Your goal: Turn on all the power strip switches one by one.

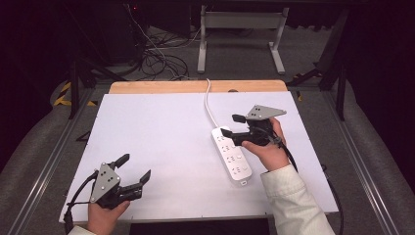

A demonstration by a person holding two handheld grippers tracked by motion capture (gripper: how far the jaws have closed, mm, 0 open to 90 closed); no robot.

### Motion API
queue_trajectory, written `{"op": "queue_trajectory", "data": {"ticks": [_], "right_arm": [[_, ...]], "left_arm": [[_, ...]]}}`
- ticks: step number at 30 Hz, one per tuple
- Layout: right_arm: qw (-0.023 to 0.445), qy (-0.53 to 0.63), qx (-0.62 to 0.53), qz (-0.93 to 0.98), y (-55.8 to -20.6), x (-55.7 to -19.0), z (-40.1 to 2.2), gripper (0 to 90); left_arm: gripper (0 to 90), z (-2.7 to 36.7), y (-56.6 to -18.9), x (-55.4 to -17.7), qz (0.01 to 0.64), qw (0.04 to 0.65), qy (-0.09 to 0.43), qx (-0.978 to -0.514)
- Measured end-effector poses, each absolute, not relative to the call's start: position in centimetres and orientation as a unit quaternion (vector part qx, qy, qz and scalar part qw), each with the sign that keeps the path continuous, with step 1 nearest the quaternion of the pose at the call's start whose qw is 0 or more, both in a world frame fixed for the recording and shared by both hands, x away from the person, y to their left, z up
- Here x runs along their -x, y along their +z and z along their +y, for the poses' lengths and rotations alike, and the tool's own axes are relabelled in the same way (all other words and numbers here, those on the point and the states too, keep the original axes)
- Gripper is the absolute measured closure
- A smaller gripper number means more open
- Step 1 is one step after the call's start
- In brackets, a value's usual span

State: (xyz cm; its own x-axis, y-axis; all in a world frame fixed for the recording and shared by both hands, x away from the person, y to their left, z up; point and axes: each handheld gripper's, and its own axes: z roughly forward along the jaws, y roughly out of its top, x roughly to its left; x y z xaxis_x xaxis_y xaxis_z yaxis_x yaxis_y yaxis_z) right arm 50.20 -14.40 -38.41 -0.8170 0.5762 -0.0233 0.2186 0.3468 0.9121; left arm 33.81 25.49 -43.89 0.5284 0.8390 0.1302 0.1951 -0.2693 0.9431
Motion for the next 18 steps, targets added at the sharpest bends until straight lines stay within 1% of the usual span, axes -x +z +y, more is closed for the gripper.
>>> {"op": "queue_trajectory", "data": {"ticks": [2,4,6,10,18], "right_arm": [[0.173,0.521,-0.248,0.798,-38.2,-49.9,-14.6,27.3],[0.146,0.515,-0.295,0.791,-38.2,-49.5,-14.9,21.8],[0.148,0.518,-0.289,0.791,-38.1,-49.3,-15.1,23.6],[0.147,0.521,-0.278,0.793,-38.1,-48.6,-15.7,22.7],[0.16,0.521,-0.263,0.796,-38.3,-46.9,-17.5,16.7]], "left_arm": [[18.5,25.5,-43.9,-33.8,0.356,0.489,0.33,-0.725],[18.5,25.5,-43.9,-33.8,0.357,0.489,0.33,-0.724],[18.5,25.5,-43.9,-33.8,0.357,0.489,0.33,-0.724],[18.4,25.5,-43.9,-33.8,0.357,0.489,0.33,-0.724],[18.5,25.5,-43.8,-33.8,0.355,0.487,0.332,-0.725]]}}
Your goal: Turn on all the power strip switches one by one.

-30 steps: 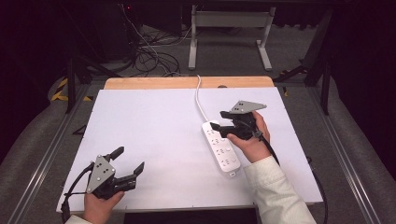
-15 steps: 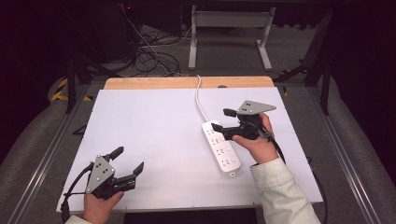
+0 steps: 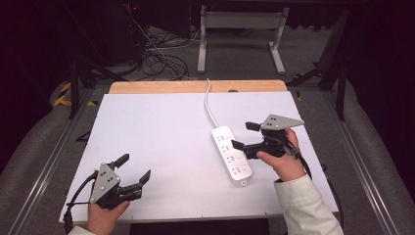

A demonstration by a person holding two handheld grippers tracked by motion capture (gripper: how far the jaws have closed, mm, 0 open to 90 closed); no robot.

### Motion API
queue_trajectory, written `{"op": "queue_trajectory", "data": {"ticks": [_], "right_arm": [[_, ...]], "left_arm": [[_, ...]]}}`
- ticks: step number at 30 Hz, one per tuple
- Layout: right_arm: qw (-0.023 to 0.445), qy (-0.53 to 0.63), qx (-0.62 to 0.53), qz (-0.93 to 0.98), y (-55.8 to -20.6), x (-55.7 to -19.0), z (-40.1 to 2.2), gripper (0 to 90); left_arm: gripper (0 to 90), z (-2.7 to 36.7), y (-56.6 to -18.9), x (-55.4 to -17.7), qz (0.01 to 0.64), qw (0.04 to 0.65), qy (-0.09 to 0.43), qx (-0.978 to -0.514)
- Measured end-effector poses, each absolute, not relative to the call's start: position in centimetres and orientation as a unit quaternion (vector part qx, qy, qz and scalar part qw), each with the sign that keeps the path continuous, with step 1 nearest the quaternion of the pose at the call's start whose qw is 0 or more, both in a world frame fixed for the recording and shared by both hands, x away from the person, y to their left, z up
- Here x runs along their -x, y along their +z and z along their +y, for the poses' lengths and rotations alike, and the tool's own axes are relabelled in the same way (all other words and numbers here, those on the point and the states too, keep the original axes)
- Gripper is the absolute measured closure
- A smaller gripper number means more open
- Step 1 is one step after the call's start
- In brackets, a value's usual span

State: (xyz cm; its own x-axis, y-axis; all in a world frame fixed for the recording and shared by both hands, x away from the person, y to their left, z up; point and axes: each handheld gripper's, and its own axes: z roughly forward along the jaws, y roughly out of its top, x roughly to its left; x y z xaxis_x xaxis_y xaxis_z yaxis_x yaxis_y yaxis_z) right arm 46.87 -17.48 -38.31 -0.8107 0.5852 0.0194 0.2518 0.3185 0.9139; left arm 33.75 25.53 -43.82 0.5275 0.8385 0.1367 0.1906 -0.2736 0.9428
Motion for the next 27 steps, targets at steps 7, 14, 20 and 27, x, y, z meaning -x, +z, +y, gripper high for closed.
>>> {"op": "queue_trajectory", "data": {"ticks": [7,14,20,27], "right_arm": [[0.168,0.522,-0.251,0.798,-39.4,-45.6,-19.5,12.0],[0.166,0.525,-0.255,0.795,-41.3,-44.3,-21.6,11.2],[0.169,0.524,-0.261,0.793,-43.4,-43.4,-23.4,9.7],[0.162,0.512,-0.275,0.797,-45.5,-42.7,-24.3,8.3]], "left_arm": [[18.5,25.5,-43.8,-33.7,0.356,0.489,0.331,-0.725],[18.5,25.6,-43.8,-33.7,0.355,0.496,0.329,-0.721],[18.4,25.7,-43.8,-33.7,0.356,0.497,0.328,-0.72],[17.8,26.0,-43.9,-33.8,0.355,0.491,0.327,-0.725]]}}
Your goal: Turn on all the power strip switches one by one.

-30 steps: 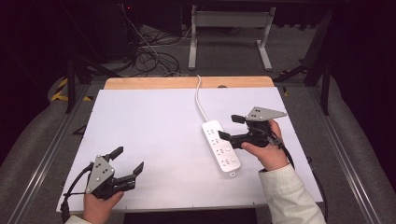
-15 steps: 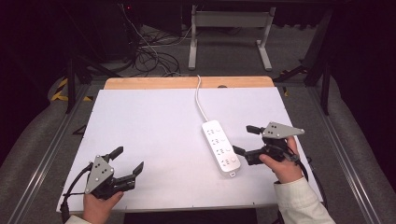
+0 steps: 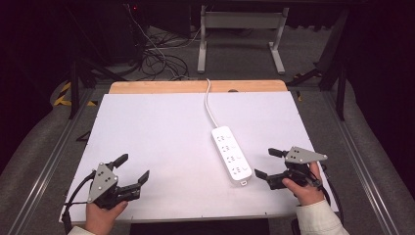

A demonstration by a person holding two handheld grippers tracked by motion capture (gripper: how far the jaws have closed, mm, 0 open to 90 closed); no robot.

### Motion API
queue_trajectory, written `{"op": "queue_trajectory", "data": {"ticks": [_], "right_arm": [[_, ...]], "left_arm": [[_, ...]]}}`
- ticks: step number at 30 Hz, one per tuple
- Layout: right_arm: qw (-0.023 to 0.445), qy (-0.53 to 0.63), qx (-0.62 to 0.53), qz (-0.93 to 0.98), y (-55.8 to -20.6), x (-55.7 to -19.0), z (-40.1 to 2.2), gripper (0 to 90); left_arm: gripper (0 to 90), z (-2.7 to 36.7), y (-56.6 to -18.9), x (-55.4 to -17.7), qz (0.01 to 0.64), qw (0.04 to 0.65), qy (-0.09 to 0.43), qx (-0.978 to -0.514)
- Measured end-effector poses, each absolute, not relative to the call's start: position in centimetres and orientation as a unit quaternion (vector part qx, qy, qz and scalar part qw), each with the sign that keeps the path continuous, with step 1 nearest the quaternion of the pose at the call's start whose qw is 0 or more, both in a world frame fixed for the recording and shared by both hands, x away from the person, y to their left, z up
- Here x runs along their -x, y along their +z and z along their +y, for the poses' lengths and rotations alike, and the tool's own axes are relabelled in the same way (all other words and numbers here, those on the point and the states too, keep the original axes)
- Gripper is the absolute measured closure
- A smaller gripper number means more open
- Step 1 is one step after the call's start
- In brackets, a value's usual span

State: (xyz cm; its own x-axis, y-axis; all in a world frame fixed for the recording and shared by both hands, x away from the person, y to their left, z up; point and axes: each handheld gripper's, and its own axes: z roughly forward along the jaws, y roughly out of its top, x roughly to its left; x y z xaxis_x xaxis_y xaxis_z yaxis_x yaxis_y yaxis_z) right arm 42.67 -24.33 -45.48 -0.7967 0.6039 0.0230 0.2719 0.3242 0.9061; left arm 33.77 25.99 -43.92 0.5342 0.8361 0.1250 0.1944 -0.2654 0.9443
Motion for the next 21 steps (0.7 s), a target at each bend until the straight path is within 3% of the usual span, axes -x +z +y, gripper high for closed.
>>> {"op": "queue_trajectory", "data": {"ticks": [12,21], "right_arm": [[0.155,0.486,-0.299,0.806,-48.5,-41.9,-25.0,7.6],[0.176,0.488,-0.293,0.803,-48.0,-41.7,-24.8,6.2]], "left_arm": [[17.7,26.1,-44.2,-33.3,0.341,0.479,0.326,-0.74],[19.1,26.2,-44.6,-33.7,0.334,0.488,0.329,-0.736]]}}
